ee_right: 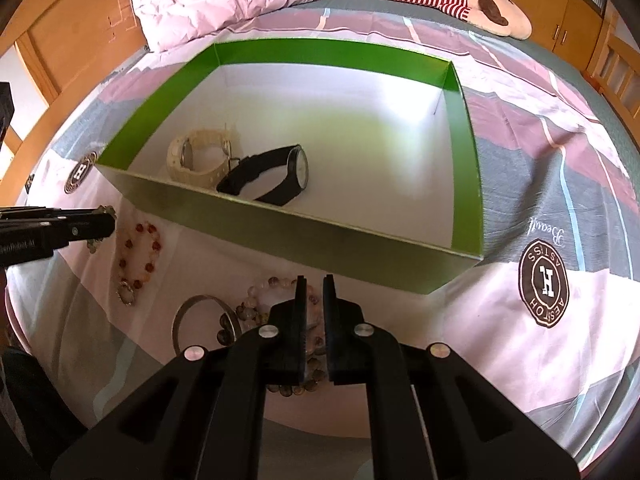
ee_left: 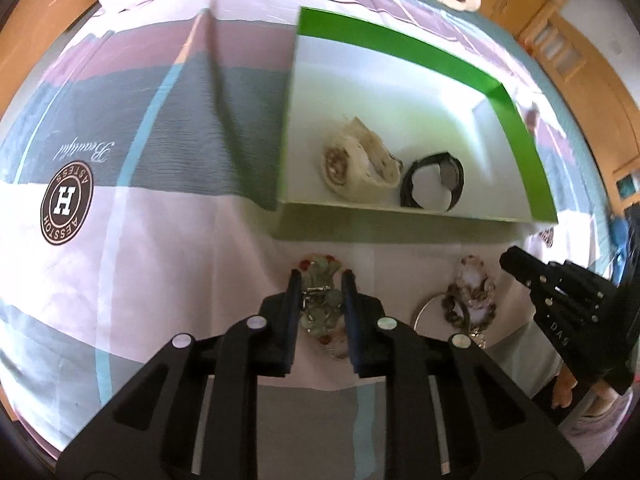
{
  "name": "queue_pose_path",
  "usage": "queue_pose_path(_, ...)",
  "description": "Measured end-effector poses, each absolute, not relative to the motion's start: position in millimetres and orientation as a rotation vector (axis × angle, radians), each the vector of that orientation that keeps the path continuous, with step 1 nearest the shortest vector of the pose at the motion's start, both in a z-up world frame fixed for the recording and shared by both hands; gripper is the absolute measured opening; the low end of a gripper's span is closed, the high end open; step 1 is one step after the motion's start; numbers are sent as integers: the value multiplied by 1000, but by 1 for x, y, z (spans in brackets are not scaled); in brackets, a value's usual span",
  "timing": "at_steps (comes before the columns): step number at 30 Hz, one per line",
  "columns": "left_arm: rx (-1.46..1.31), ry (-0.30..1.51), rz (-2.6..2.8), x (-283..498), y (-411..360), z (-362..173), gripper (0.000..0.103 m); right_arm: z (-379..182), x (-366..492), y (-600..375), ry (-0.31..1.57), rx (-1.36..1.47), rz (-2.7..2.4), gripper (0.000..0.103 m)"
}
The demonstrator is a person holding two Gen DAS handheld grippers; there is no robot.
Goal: Organize jewelry
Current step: 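Grasp the red-bead bracelet with the left gripper while the right gripper grasps the pink bead bracelet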
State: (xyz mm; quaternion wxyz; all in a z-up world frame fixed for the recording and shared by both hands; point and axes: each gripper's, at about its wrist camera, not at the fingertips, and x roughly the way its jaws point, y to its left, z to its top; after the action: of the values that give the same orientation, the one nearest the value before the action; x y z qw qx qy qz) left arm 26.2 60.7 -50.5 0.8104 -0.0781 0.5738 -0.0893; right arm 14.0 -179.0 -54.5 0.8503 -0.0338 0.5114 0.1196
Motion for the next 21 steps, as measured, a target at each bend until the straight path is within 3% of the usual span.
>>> queue_pose_path(16, -186, 1269, -164, 31, 64, -62, 21, -59, 20, -188, 1124, -24, 236, 9)
queue_pose_path(21, -173, 1289, -145, 32, 61, -68, 31, -66, 24, -195, 1163, -6, 201, 10)
